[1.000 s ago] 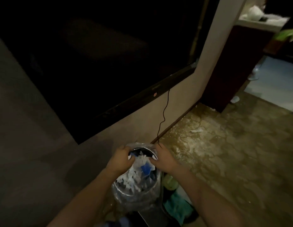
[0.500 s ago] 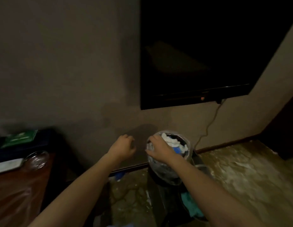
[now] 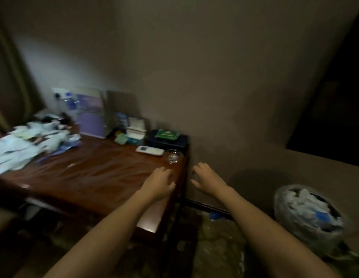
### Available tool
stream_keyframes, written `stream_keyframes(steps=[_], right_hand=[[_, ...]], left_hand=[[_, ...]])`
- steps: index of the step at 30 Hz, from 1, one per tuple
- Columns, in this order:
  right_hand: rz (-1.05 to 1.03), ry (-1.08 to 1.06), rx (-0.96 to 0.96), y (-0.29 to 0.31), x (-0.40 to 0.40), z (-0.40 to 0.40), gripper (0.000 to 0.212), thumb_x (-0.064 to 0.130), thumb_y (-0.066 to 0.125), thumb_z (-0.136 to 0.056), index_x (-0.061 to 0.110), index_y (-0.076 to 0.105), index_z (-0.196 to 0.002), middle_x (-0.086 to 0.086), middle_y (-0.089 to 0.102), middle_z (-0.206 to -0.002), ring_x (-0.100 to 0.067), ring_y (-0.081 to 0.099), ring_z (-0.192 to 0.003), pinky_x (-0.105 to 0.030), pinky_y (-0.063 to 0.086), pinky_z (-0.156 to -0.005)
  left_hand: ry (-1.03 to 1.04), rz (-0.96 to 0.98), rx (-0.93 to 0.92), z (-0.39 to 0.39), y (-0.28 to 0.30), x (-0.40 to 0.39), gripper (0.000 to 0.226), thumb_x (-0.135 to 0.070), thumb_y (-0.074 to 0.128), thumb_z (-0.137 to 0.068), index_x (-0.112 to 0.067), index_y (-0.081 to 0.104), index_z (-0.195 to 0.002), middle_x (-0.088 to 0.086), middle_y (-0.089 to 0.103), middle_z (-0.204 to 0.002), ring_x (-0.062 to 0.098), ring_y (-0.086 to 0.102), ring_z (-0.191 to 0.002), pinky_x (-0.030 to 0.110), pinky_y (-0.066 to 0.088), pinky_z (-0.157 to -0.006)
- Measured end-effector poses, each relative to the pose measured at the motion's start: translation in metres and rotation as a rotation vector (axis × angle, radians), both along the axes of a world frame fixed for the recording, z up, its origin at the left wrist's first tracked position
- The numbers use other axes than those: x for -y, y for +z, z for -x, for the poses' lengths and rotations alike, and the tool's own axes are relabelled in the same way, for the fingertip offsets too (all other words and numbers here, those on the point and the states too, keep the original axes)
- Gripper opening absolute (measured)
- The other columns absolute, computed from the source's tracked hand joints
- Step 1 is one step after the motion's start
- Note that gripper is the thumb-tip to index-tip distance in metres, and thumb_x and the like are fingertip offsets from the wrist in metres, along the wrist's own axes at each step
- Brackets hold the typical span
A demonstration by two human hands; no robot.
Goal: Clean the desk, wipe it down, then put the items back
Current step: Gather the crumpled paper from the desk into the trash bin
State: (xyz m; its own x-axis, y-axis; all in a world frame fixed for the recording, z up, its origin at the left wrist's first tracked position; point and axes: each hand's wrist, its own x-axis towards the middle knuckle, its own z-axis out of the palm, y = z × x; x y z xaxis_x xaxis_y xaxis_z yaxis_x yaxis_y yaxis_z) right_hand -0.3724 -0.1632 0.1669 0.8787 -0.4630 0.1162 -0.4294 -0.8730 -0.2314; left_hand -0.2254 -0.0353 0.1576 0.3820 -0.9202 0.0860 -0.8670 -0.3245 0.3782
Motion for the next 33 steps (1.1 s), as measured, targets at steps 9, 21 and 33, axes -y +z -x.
stream_keyframes(steps=[9,21,33], right_hand=[[0.014,0.414,-0.046,0.002,-0.195,-0.163,0.033,0.022,0.056,-0.093,0.008,0.049,-0.122,-0.010,0.045,-0.125,-0.026,0.041,-0.117,-0.033,0.037,-0.093],[-0.057,0.589,-0.166,-0.022,-0.274,-0.283,0.034,0.028,0.057,-0.093,0.012,0.049,-0.123,-0.006,0.045,-0.127,-0.024,0.041,-0.120,-0.034,0.041,-0.096],[-0.131,0.572,-0.122,-0.035,-0.217,-0.480,0.033,0.025,0.055,-0.093,0.013,0.051,-0.124,-0.006,0.047,-0.127,-0.022,0.044,-0.116,-0.031,0.041,-0.095]], left_hand=[[0.367,-0.146,0.044,-0.117,0.019,-0.240,0.037,-0.033,0.047,-0.094,-0.012,0.050,-0.125,0.007,0.048,-0.124,0.023,0.044,-0.116,0.033,0.043,-0.093],[0.680,-0.178,-0.036,-0.176,-0.016,-0.355,0.039,-0.031,0.051,-0.092,-0.013,0.052,-0.126,0.006,0.050,-0.125,0.020,0.048,-0.114,0.034,0.046,-0.092],[0.784,-0.153,-0.067,-0.385,-0.018,-0.305,0.024,-0.024,0.051,-0.087,-0.009,0.059,-0.105,0.010,0.054,-0.106,0.027,0.053,-0.101,0.034,0.046,-0.082]])
